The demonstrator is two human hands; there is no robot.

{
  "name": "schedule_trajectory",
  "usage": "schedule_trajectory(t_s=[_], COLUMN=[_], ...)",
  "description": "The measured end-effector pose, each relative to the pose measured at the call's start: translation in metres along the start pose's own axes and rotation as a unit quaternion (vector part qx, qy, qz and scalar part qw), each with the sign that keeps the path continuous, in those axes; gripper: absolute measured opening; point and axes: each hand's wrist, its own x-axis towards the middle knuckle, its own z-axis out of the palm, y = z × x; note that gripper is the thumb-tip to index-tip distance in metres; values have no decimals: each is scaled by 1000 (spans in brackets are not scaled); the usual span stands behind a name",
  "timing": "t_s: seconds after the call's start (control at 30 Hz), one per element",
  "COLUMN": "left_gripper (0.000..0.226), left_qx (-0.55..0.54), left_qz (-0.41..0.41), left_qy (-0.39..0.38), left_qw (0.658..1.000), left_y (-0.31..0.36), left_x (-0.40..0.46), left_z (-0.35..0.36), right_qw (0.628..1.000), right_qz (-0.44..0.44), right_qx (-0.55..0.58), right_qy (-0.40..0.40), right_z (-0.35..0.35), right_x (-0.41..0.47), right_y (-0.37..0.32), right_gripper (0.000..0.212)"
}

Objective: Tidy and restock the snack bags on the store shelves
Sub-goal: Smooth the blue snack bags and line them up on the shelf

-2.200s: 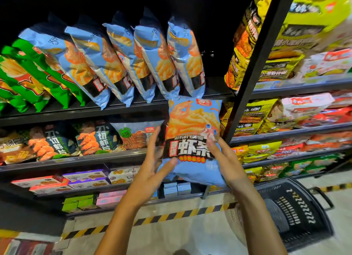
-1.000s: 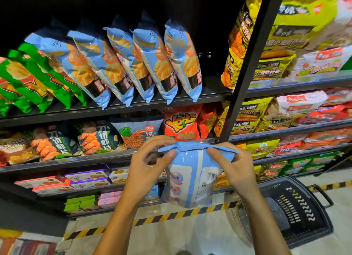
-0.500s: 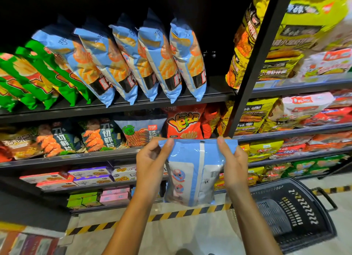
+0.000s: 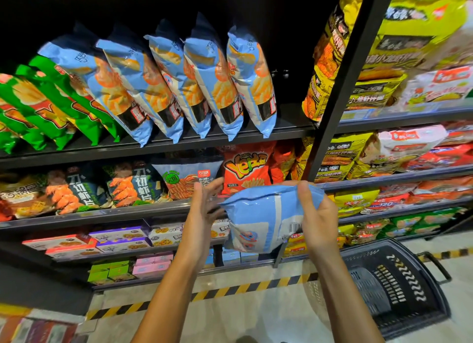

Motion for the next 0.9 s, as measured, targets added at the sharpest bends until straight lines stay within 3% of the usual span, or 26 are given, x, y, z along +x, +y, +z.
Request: schedule_trajectory(t_s=[0.1,0.23,0.37,0.47,0.53,0.63,0.7,0.77,0.9], left_gripper=[73,60,56,46,43,61,84,105,125], left_qx=[87,194,97,17,-20,-36,-70,-75,-58], left_qz=[-133,-202,-224,-190,-167,-84,-84,-39,32], left_qy=[-80,-194,-282,-219,-189,-146,-106,-88,-53], left_qw=[984,940,928,957,967,985,988,993,996], left_y=[-14,-26,-37,-32,-27,-29,-27,-30,-26], left_x=[5,7,8,8,7,12,10,8,6], left_z=[-15,-13,-9,-2,2,3,0,-7,-8], right_qw=[998,993,987,976,970,957,961,964,945], right_qz=[-54,-100,-131,-137,-77,50,69,40,-10], right_qx=[-2,-5,-14,-42,-29,77,52,-63,-209], right_qy=[-34,-59,-88,-164,-230,-276,-262,-255,-252], right_z=[-6,-1,2,-5,-14,-27,-32,-31,-22], right_x=[3,0,-3,0,0,2,4,5,1], right_y=[1,3,9,15,15,11,9,10,13], right_gripper=[31,23,30,47,72,98,79,48,46])
